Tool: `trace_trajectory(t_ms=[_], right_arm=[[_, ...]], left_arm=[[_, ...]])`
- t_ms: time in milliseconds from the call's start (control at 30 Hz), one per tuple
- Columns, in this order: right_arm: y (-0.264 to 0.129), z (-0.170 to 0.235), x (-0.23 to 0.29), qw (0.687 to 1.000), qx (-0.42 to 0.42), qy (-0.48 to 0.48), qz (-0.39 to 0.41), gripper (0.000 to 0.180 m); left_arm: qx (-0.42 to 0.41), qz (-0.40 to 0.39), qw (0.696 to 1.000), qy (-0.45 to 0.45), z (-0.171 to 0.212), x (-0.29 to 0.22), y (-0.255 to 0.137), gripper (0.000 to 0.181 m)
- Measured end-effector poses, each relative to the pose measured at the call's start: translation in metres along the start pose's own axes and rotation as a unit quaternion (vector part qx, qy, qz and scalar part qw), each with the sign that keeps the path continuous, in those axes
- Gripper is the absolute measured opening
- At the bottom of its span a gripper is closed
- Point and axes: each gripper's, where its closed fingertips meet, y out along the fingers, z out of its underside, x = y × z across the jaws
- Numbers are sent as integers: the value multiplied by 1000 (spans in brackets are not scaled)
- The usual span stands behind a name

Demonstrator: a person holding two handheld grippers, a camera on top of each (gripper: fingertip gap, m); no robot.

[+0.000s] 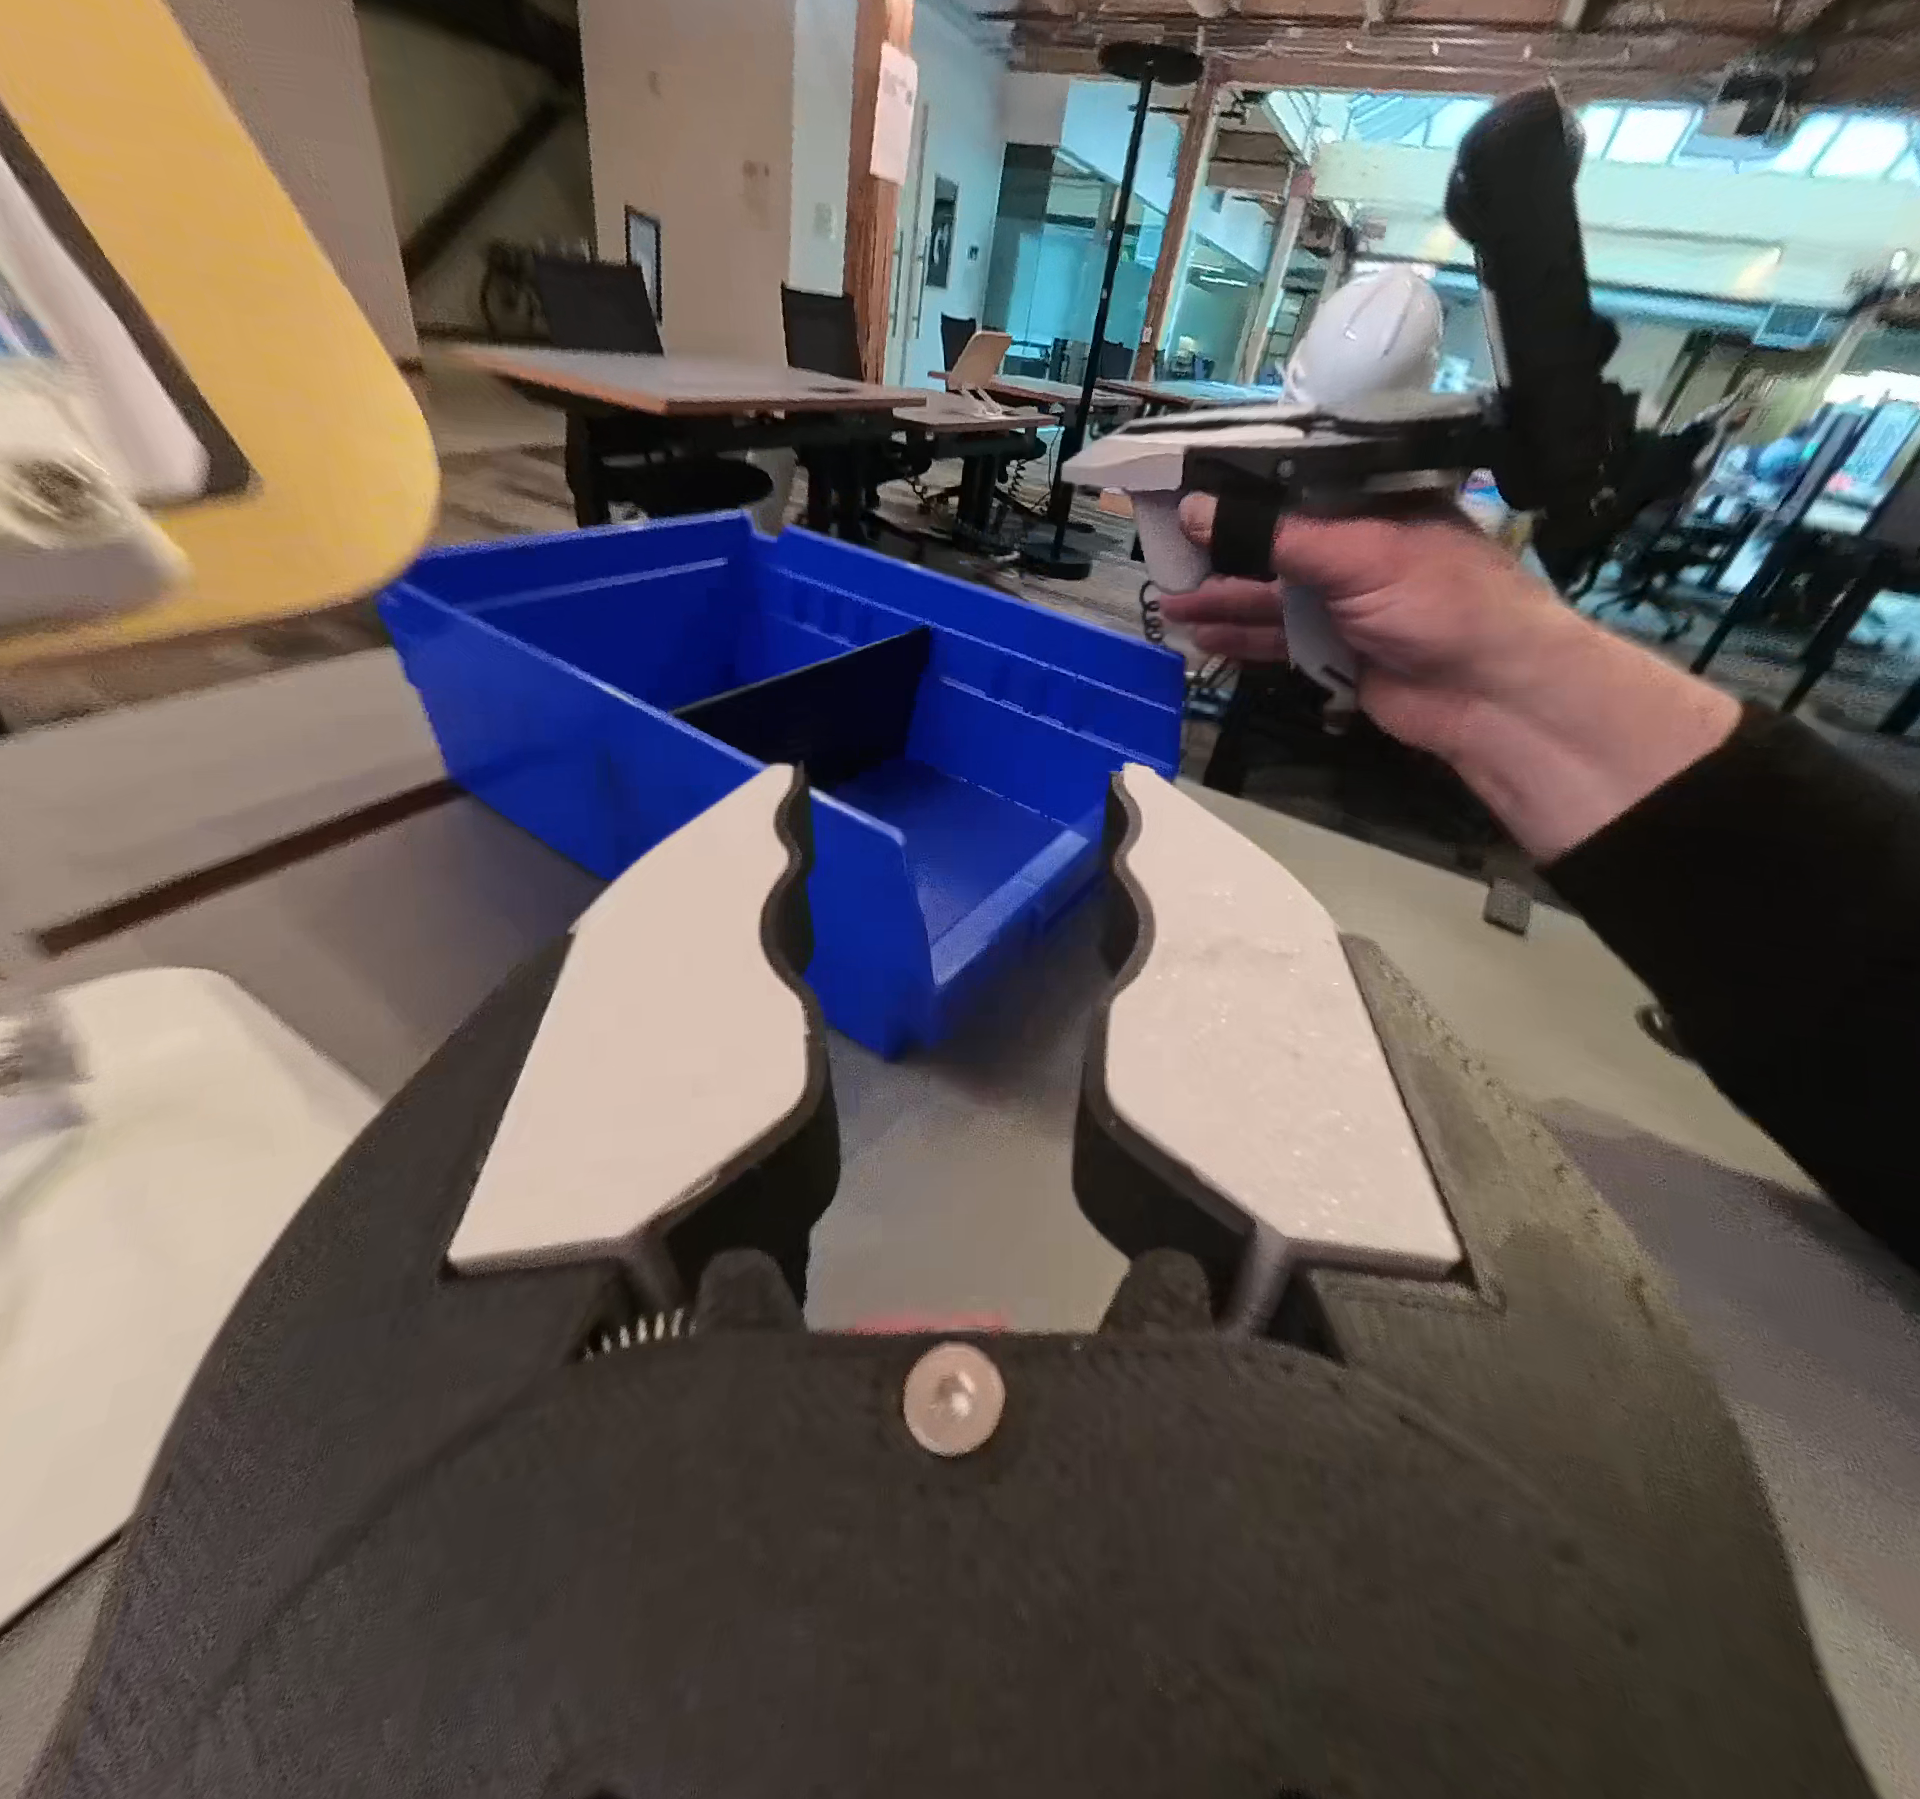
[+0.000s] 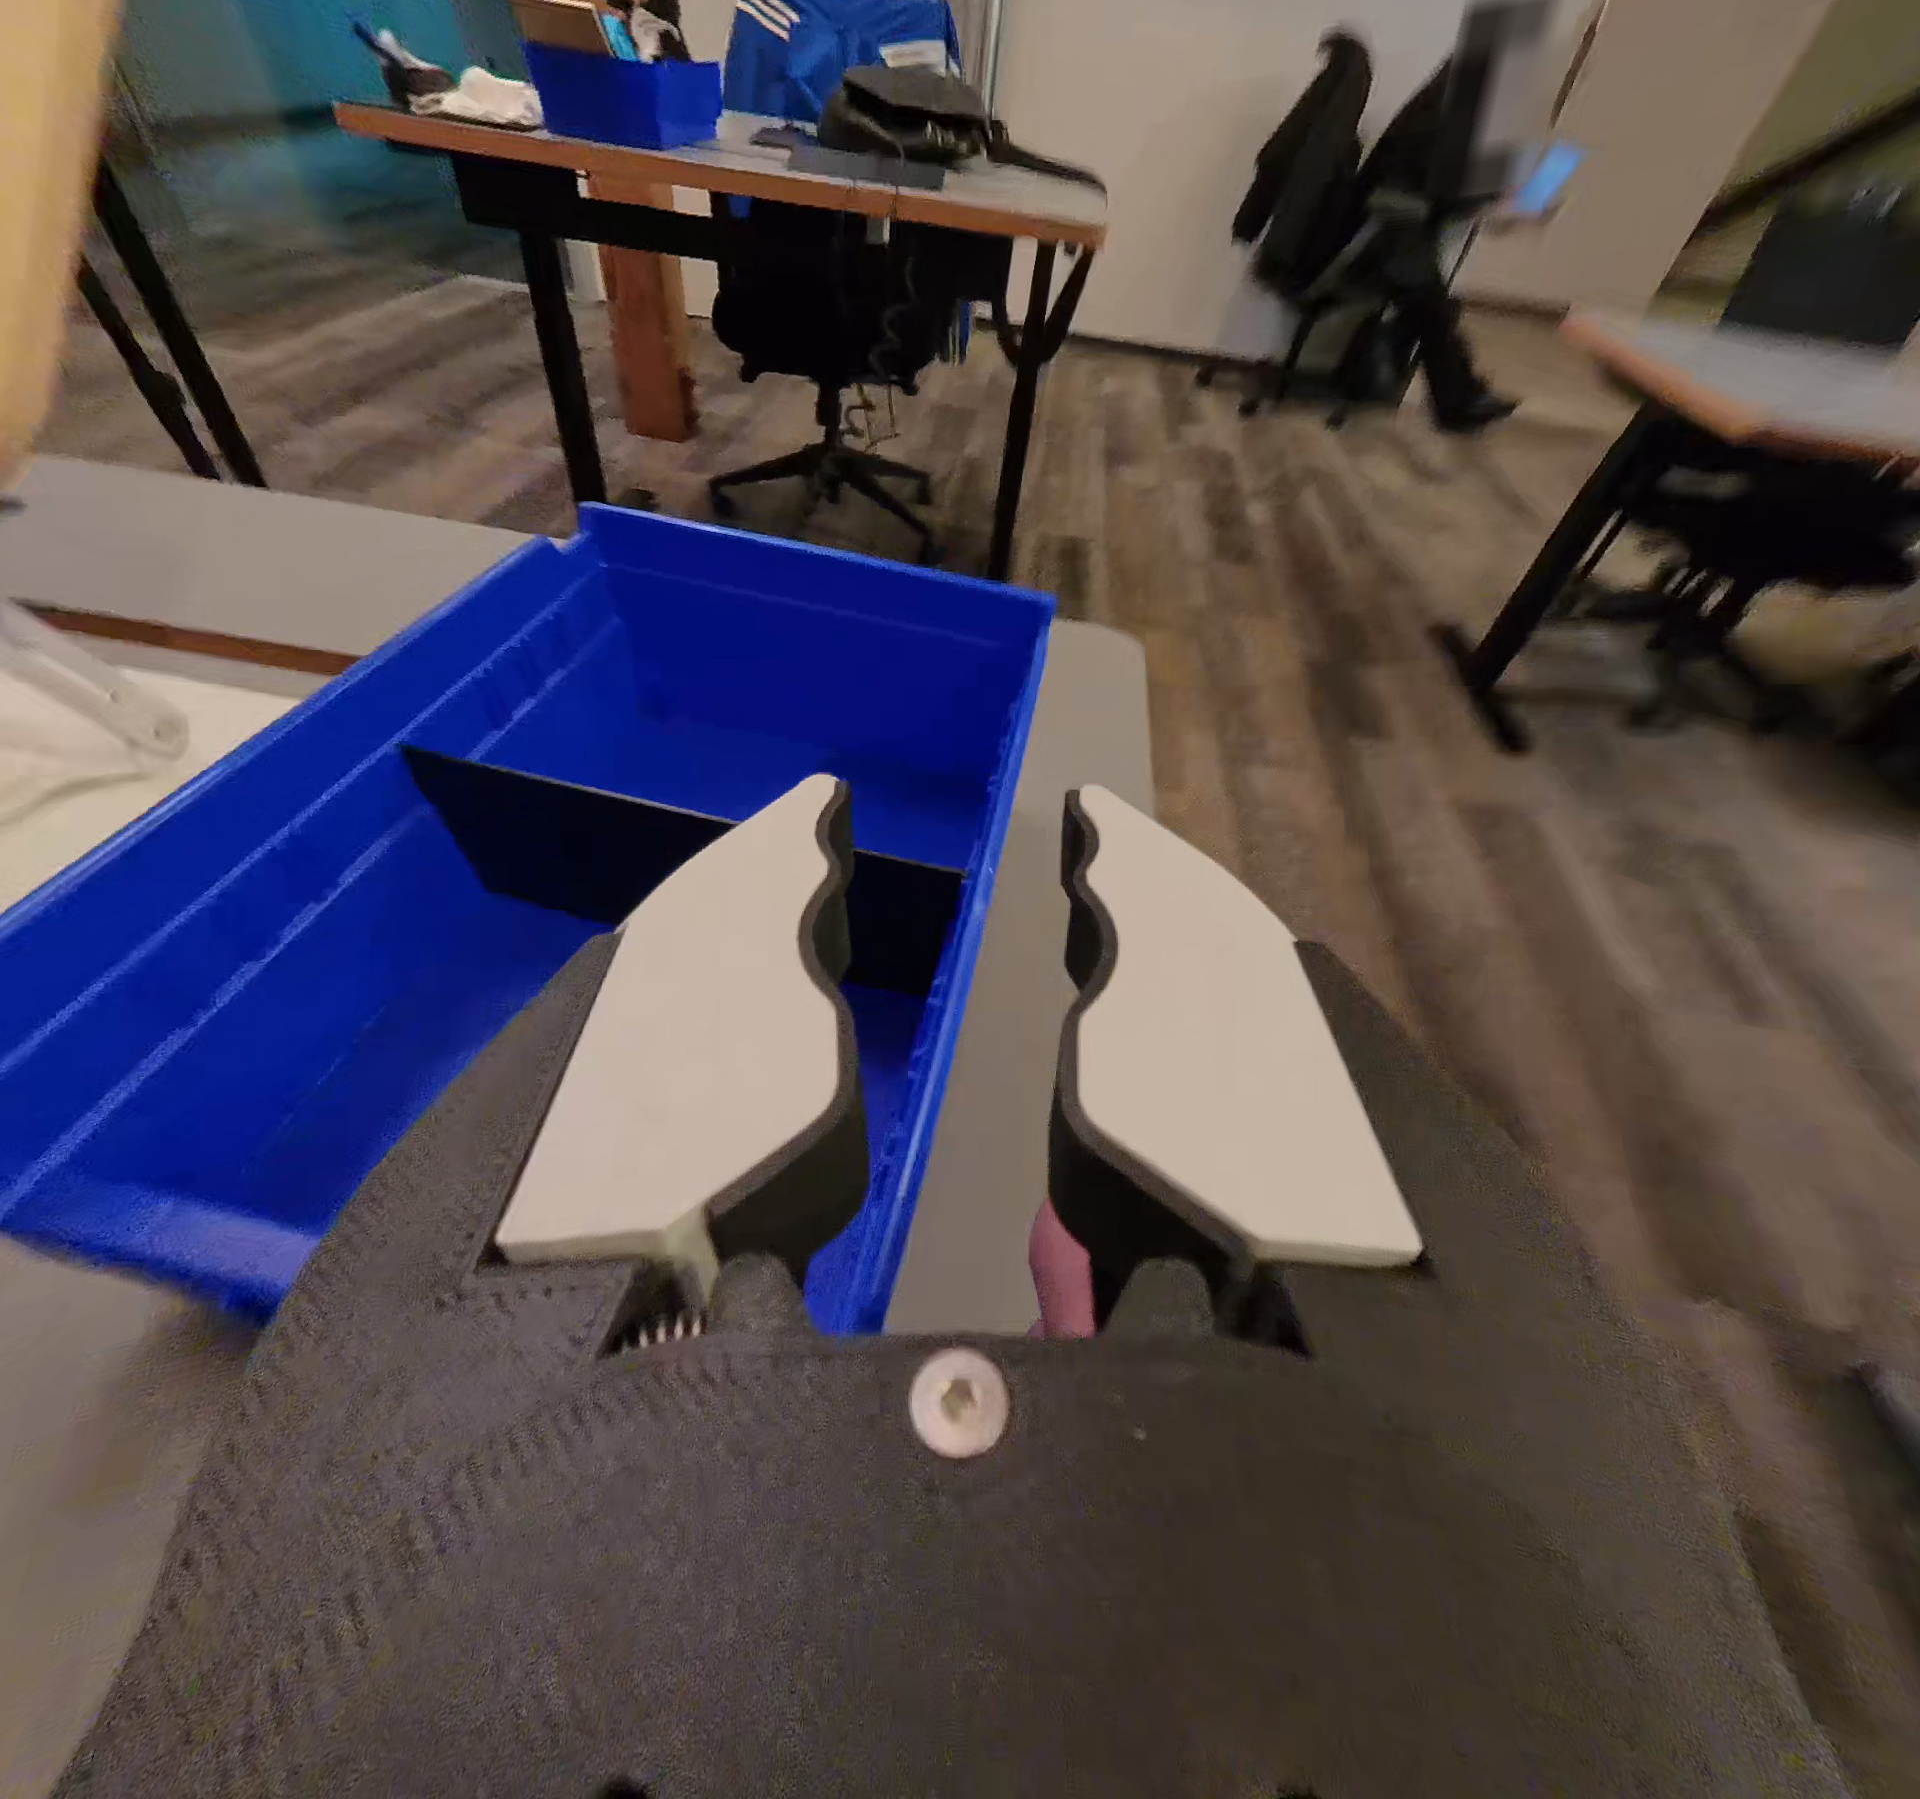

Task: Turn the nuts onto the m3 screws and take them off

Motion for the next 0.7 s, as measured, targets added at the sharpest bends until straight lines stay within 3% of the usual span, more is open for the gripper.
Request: trace_trajectory(t_ms=[167,267,367,500,633,700], right_arm=[[-65,-49,78,992,-93,-73,-50,17],[-90,-56,162,981,-91,-62,-157,9],[-103,-54,265,956,-85,-47,-275,16],[-102,-31,407,909,-53,-37,-412,37],[-105,-11,522,854,-34,-17,-518,40],[-99,-2,559,844,-16,-7,-536,46]], left_arm=[[-10,-72,994,86,-32,9,-124,47],[13,-176,978,107,-40,51,-216,38],[69,-281,949,125,-37,93,-308,37],[110,-427,883,162,-28,138,-423,42],[145,-490,850,126,-1,166,-491,46],[160,-504,841,111,14,178,-509,48]])
